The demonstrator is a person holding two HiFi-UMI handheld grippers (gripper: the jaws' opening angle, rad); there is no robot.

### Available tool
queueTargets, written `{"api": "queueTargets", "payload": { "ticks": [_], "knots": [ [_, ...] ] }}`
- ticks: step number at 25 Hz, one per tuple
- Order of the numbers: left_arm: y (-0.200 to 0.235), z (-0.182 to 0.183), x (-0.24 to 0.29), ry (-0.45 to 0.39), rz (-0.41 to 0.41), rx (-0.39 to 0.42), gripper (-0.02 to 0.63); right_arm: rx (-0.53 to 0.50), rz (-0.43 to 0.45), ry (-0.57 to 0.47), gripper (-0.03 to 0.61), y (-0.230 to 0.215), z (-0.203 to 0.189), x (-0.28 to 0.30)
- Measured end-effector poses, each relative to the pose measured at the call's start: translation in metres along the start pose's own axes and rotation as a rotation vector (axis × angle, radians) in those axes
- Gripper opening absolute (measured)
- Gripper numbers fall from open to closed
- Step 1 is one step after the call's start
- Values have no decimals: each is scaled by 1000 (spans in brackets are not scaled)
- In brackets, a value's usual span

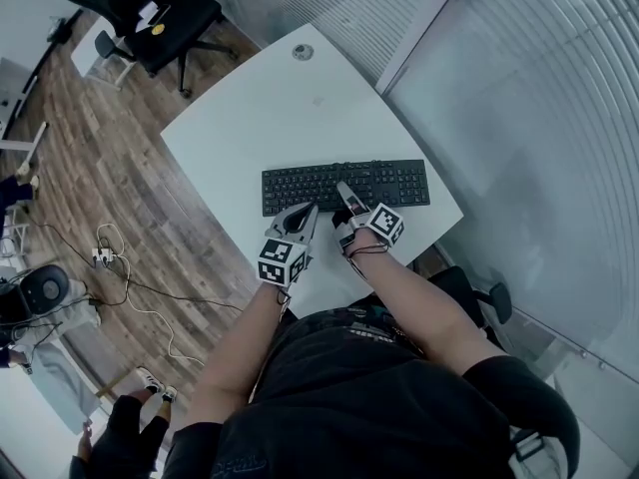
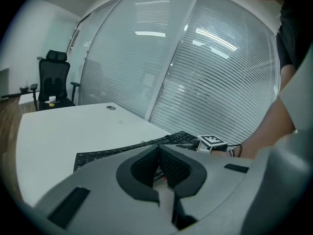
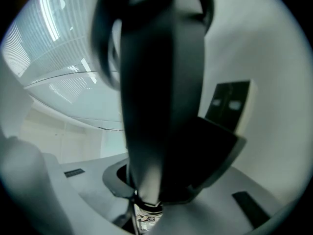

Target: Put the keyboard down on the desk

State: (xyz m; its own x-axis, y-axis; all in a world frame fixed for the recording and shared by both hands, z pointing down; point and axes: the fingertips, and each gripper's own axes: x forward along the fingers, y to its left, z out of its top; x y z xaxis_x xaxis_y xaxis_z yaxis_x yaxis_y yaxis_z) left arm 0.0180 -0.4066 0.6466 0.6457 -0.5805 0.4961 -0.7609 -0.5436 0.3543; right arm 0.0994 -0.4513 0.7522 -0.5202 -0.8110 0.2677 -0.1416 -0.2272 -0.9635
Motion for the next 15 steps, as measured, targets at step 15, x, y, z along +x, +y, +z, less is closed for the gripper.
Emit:
{"api": "queueTargets", "payload": {
  "ticks": [15],
  "knots": [
    [10,-2,9,18,5,-9,15,0,-58,-4,109,-12,-1,8]
  ]
}}
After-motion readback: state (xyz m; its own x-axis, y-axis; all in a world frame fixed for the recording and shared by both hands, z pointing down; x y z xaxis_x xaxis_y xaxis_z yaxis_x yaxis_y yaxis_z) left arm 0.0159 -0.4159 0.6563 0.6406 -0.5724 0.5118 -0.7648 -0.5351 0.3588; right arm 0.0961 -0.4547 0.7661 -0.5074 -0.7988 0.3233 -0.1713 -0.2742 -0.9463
